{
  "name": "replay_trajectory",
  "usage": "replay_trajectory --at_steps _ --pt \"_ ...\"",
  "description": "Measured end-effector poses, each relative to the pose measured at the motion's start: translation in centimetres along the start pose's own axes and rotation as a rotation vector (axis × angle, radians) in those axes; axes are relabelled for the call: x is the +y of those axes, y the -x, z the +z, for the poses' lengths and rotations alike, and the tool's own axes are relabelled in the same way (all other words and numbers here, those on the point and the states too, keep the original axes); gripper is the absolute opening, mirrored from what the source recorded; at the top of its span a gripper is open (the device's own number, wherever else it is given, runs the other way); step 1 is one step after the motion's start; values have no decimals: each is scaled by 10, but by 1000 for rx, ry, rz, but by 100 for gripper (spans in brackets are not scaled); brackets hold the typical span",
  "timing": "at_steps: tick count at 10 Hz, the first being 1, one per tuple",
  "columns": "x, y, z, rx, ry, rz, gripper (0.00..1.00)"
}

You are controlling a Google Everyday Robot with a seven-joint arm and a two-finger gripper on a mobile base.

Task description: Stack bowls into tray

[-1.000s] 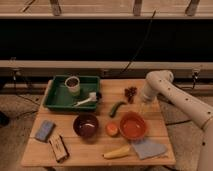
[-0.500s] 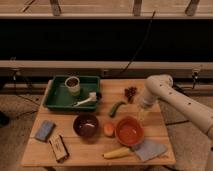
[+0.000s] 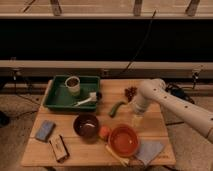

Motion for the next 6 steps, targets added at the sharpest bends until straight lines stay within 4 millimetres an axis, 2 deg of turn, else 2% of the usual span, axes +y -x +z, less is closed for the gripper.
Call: replay_trajectory --at_steps 3,4,6 --pt "11 27 6 -18 17 -64 78" --pt "17 32 7 -20 27 -87 78" --pt "15 36 5 -14 8 -107 78"
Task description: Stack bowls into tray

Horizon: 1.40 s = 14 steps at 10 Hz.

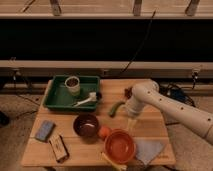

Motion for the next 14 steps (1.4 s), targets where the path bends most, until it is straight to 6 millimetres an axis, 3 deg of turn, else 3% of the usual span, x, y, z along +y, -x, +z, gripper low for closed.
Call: replay_trajectory --at_steps 3,6,9,13,14 --pt "-39 -6 -18 29 -75 -35 78" --pt "-79 3 -44 34 -146 -144 78" --pt "-85 20 -72 -14 -195 -235 78" --pt "-85 18 -71 -5 -192 -238 78" --pt "-83 17 -62 -7 -182 -270 78"
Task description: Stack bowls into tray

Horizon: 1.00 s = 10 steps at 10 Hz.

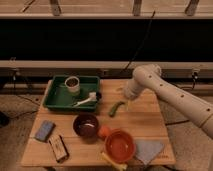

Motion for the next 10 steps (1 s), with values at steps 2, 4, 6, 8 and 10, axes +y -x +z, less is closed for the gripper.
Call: replay_trajectory --at_steps 2,4,6,8,10 --pt "10 18 19 -33 4 -89 78" --pt "16 57 24 -69 0 -172 78" --pt "18 94 19 -103 -14 -254 78" --pt "21 128 6 -133 -32 -368 78" --pt "30 152 6 -147 -25 -476 78"
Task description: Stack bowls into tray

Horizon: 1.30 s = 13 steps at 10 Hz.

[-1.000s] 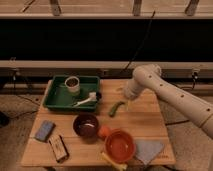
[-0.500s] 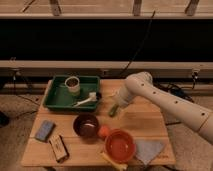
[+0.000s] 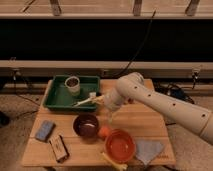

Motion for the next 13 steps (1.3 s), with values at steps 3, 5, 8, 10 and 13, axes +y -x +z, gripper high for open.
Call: replay_trajectory --at_steps 3,5,8,10,13 --pt "6 14 10 3 53 -107 78" --pt "6 19 20 20 85 -175 78" --pt "3 24 36 52 133 -299 78" --pt "4 26 49 72 173 -378 78" --pt "7 21 67 94 215 -440 78"
